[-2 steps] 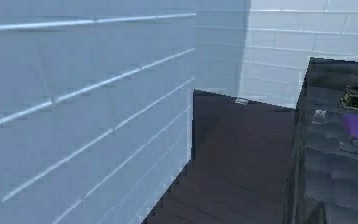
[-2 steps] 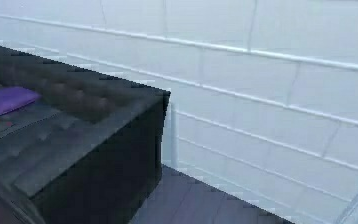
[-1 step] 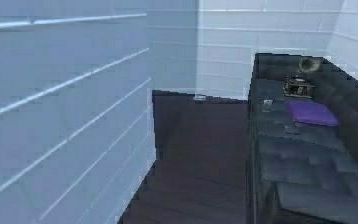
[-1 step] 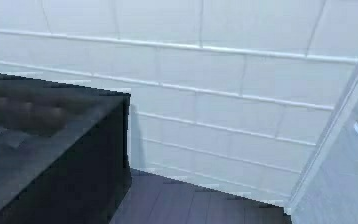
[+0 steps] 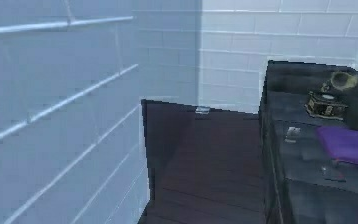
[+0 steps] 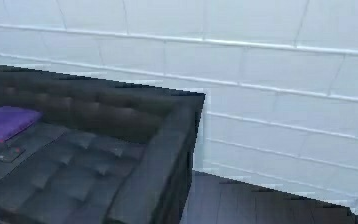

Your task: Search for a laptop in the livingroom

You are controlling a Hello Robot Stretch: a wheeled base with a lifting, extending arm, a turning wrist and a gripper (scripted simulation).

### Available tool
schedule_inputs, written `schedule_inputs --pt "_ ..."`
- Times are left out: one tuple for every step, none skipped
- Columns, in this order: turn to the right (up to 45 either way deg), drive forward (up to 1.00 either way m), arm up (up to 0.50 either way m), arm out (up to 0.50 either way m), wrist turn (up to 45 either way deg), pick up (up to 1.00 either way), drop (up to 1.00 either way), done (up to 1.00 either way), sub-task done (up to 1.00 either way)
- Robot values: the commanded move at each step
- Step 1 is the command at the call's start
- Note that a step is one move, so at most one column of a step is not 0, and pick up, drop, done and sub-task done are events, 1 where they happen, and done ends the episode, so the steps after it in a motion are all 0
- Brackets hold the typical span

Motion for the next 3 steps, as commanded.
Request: schedule_inputs --pt "6.0 0.00 0.00 0.00 0.0 0.00 0.00 0.00 0.00" --pt "3.0 0.00 0.00 0.00 0.0 0.00 0.00 0.00 0.00" --pt "0.0 1.00 0.00 0.00 0.0 0.00 0.00 0.00 0.00"
